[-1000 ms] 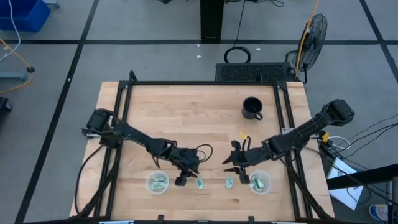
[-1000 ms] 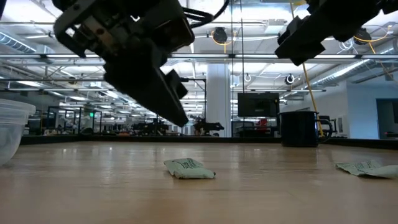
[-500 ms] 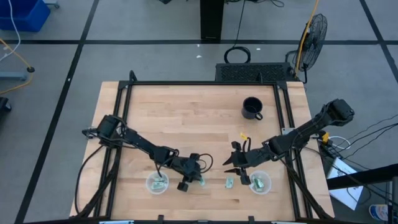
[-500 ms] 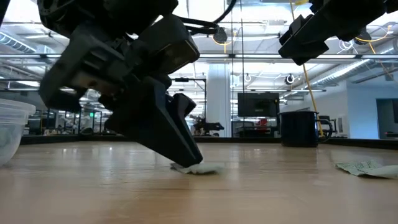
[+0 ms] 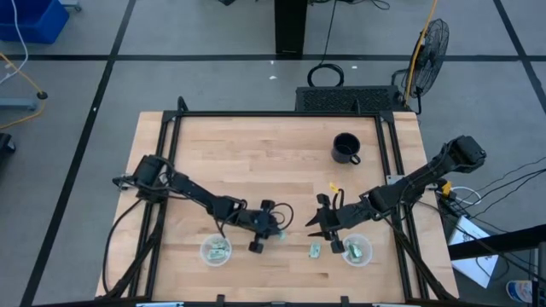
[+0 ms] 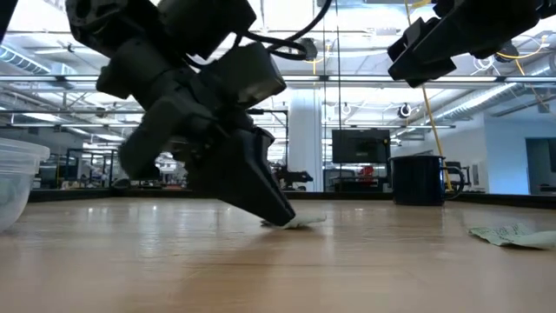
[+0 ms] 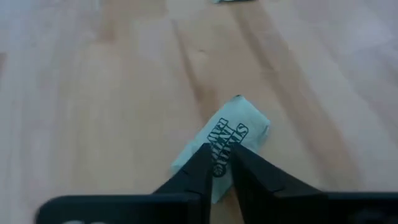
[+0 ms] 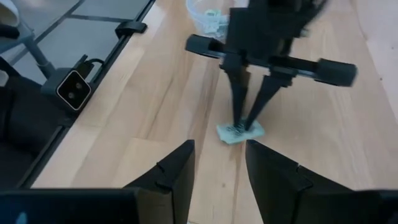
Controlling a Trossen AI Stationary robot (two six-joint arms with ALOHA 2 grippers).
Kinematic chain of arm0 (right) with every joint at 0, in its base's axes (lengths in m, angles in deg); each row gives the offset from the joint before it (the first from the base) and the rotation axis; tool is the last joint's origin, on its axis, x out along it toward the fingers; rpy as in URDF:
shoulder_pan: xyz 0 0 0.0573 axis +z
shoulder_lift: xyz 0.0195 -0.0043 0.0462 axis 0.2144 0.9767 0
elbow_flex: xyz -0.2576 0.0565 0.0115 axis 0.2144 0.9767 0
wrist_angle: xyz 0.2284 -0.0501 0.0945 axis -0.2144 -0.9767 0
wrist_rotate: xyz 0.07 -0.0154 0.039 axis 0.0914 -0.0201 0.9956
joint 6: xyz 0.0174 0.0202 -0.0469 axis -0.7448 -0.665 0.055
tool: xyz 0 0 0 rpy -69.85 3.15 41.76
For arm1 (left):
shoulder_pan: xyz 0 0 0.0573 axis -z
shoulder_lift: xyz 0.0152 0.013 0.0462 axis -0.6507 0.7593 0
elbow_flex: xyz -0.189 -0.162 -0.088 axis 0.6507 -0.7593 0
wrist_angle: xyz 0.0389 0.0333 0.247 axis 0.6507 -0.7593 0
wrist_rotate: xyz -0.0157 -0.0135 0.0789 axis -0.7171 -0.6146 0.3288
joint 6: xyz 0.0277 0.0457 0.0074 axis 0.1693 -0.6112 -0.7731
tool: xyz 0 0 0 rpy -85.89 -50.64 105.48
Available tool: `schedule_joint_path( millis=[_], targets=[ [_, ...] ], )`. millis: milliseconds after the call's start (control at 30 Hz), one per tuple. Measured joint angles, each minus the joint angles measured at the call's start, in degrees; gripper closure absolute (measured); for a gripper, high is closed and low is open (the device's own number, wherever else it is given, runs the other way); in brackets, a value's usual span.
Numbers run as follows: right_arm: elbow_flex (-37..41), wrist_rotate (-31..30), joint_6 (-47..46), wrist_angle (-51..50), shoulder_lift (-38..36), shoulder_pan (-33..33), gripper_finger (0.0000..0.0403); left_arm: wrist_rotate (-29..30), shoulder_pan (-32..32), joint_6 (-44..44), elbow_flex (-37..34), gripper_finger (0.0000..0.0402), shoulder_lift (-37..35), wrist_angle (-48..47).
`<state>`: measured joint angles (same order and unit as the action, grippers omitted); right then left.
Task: Pick and place Stevia / Truvia into bins
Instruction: Put the stevia packet into the left transparent container
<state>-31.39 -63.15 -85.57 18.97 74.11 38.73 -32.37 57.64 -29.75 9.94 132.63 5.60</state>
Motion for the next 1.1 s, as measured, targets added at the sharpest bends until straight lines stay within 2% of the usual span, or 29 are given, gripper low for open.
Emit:
schedule_joint_path(
  millis=[133,367,500,700,800,900,1033,1100],
  targets=[
    [0.0,-0.01,2.24,0.01,0.0,-0.06,0.0268,0.02,-1.72,0.14,-0.02,0.0391,0.02,-0.12],
    [0.0,0.0,3.61,0.01,0.0,-1.36,0.0268,-0.5,-3.32,-0.94,-0.3,0.0397,-1.98,-0.64],
    [0.0,0.11,3.56,0.09,0.0,-2.35,0.0268,1.06,-3.38,-2.68,-0.34,0.0398,-6.37,-3.29],
    [0.0,0.15,3.53,0.2,0.0,-2.73,0.0268,0.57,-1.88,-0.1,-0.28,0.0399,-14.76,-13.55],
    [0.0,0.17,2.99,0.16,0.0,-2.73,0.0268,-0.7,1.03,3.09,-0.15,0.0399,-20.28,-25.04],
    [0.01,0.19,2.65,-0.04,0.0,-2.73,0.0268,-0.48,5.46,10.77,-0.35,0.0399,-26.23,-38.68],
    [0.02,0.2,2.63,-0.29,0.0,-2.73,0.0268,0.18,13.08,25.76,-0.22,0.04,-32.59,-48.35],
    [0.02,0.2,2.64,-0.45,0.0,-2.72,0.0268,-0.09,17.06,31.7,-0.2,0.04,-33.8,-49.07]
  ],
)
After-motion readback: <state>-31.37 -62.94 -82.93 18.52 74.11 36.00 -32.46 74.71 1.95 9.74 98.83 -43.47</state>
